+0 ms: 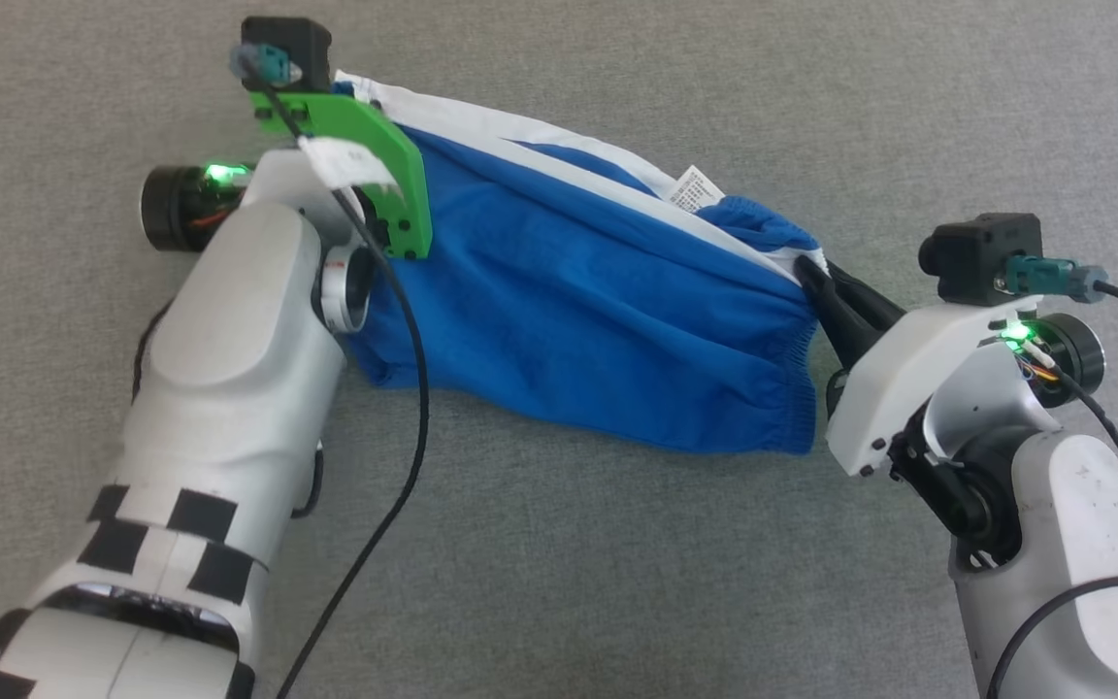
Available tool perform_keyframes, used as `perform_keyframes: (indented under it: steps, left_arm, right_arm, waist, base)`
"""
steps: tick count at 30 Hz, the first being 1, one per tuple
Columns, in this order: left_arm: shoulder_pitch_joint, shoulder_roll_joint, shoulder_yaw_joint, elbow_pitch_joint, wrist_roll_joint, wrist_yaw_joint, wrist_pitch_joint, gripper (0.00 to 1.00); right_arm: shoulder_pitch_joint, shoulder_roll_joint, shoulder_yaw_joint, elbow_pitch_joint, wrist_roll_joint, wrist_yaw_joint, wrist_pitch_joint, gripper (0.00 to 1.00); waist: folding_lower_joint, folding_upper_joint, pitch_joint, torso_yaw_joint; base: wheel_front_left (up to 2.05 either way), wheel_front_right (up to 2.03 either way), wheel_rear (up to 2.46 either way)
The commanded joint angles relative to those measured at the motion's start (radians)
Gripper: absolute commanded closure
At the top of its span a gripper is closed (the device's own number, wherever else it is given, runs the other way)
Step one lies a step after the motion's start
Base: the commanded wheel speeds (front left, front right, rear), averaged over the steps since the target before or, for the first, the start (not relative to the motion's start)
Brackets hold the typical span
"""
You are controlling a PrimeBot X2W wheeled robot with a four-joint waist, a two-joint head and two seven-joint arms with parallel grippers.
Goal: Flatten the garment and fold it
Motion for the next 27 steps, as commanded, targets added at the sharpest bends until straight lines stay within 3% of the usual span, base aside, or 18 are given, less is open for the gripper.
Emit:
perform_keyframes:
  steps: [1,2,3,5,6,7,14,18,23,27]
  left_arm:
    - [-0.011,0.002,-0.006,0.027,-0.002,-0.008,0.017,0.57]
    - [-0.013,0.0,-0.007,0.035,-0.002,-0.009,0.016,0.08]
    - [-0.014,-0.002,-0.009,0.042,-0.004,-0.011,0.013,0.0]
    - [-0.009,-0.006,-0.011,0.049,-0.005,-0.012,-0.007,0.0]
    - [-0.005,-0.008,-0.01,0.049,-0.007,-0.012,-0.022,0.0]
    - [0.004,-0.01,-0.007,0.045,-0.01,-0.013,-0.047,0.0]
    - [0.122,-0.012,0.008,-0.036,-0.027,-0.043,-0.267,0.0]
    - [0.23,-0.005,0.017,-0.109,-0.032,-0.036,-0.368,0.0]
    - [0.364,0.02,0.036,-0.206,-0.042,0.005,-0.41,0.0]
    - [0.439,0.043,0.062,-0.251,-0.068,0.036,-0.372,0.0]
  right_arm:
    - [-0.018,0.0,-0.006,0.012,-0.005,-0.002,0.01,1.0]
    - [-0.02,0.0,-0.009,0.019,-0.007,-0.002,0.015,1.0]
    - [-0.023,0.0,-0.013,0.027,-0.006,-0.002,0.022,1.0]
    - [-0.023,0.0,-0.018,0.041,-0.003,-0.002,0.028,1.0]
    - [-0.022,0.0,-0.019,0.046,-0.002,-0.002,0.029,0.92]
    - [-0.019,0.0,-0.018,0.051,0.001,-0.002,0.026,0.0]
    - [0.034,0.0,-0.04,0.048,0.022,-0.002,-0.064,0.0]
    - [0.101,0.0,-0.043,0.01,0.024,-0.002,-0.163,0.0]
    - [0.204,0.0,-0.031,-0.071,-0.014,-0.002,-0.314,0.0]
    - [0.267,0.0,-0.031,-0.119,-0.05,-0.002,-0.433,0.0]
  waist:
    - [-0.0001,0.0,0.006,-0.008]
    - [-0.0001,0.0,0.004,-0.007]
    - [-0.0001,0.0,-0.001,-0.004]
    - [-0.0001,0.0,-0.014,0.001]
    - [-0.0001,0.0,-0.02,0.003]
    - [-0.0001,0.0,-0.032,0.007]
    - [-0.0001,0.0,-0.129,0.03]
    - [-0.0001,0.0,-0.191,0.044]
    - [-0.0001,0.0,-0.236,0.046]
    - [-0.0001,0.0,-0.24,0.036]
  base:
    - [0.0,0.0,0.0]
    - [0.0,0.0,0.0]
    - [0.0,0.0,0.0]
    - [0.0,0.0,0.0]
    - [0.0,0.0,0.0]
    - [0.0,0.0,0.0]
    - [0.0,0.0,0.0]
    - [0.0,0.0,0.0]
    - [0.0,0.0,0.0]
    - [0.0,0.0,0.0]
